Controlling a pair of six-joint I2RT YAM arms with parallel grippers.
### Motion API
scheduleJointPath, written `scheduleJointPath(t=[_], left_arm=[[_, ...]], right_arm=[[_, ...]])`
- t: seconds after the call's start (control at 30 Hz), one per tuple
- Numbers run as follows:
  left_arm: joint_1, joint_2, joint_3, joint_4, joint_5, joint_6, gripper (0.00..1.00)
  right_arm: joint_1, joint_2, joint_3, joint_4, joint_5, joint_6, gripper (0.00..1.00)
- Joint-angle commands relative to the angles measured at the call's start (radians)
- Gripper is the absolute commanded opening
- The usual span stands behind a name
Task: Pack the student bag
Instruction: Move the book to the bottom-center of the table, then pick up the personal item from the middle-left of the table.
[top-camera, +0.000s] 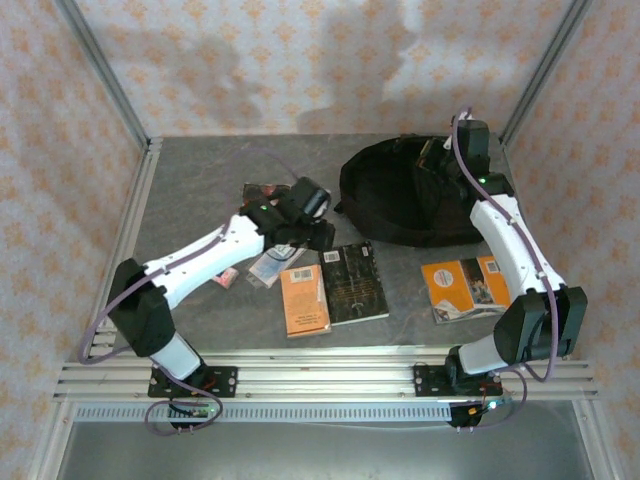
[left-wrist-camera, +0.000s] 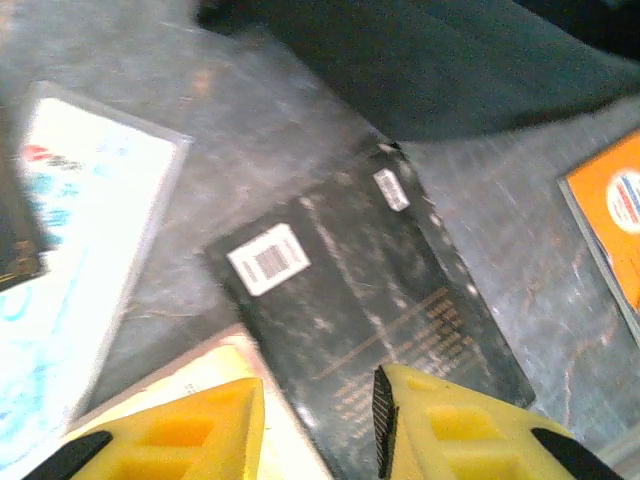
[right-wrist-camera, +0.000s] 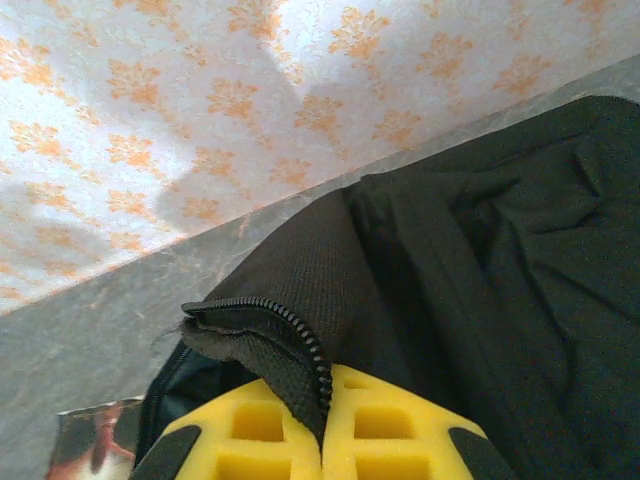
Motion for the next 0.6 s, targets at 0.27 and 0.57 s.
scheduleJointPath(t=[0.27, 0.57], left_arm=[[0.249, -0.134, -0.155, -0.043, -0.038, -0.126, 0.50], [0.514, -0.174, -0.258, -0.074, -0.077, -0.209, 0.67]], right_arm=[[-0.037, 0.027, 0.128, -0.037, 0.287, -0.019, 0.00], [-0.033, 0.064, 0.190, -0.061, 0.227, 0.014, 0.00]])
